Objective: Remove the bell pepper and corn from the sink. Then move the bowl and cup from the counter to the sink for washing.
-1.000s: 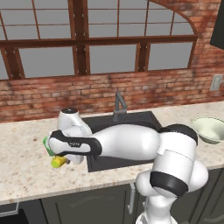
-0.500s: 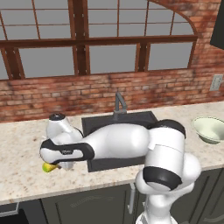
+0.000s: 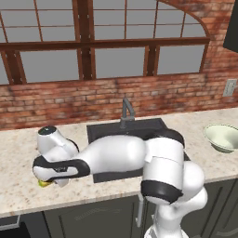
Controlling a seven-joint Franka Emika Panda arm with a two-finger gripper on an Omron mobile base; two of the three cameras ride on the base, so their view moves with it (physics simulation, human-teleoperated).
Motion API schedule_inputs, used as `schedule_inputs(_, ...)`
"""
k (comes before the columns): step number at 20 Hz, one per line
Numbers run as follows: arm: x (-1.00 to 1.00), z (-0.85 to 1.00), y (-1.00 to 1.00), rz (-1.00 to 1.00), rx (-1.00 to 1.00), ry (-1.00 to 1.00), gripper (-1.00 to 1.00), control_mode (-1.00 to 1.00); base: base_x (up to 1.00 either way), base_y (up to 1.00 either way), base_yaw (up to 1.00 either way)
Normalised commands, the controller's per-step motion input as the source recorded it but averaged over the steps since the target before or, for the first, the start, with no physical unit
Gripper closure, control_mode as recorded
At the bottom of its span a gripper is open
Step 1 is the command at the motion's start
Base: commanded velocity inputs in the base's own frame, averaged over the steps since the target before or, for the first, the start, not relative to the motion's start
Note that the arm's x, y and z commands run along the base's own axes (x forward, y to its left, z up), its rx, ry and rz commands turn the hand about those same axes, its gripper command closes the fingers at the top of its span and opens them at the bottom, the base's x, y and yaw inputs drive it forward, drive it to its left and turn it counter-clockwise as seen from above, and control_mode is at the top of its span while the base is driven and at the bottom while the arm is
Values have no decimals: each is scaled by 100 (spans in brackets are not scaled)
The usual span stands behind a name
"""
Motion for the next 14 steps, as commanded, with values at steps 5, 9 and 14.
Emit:
schedule_inputs(5,1,-13,16,-12,-7,0,100,-100,0,0,0)
schedule_inputs(9,2,-12,12,-10,-3,4,100,-100,0,0,0)
schedule_inputs(14,0,-17,12,-10,-1,2,100,-100,0,0,0)
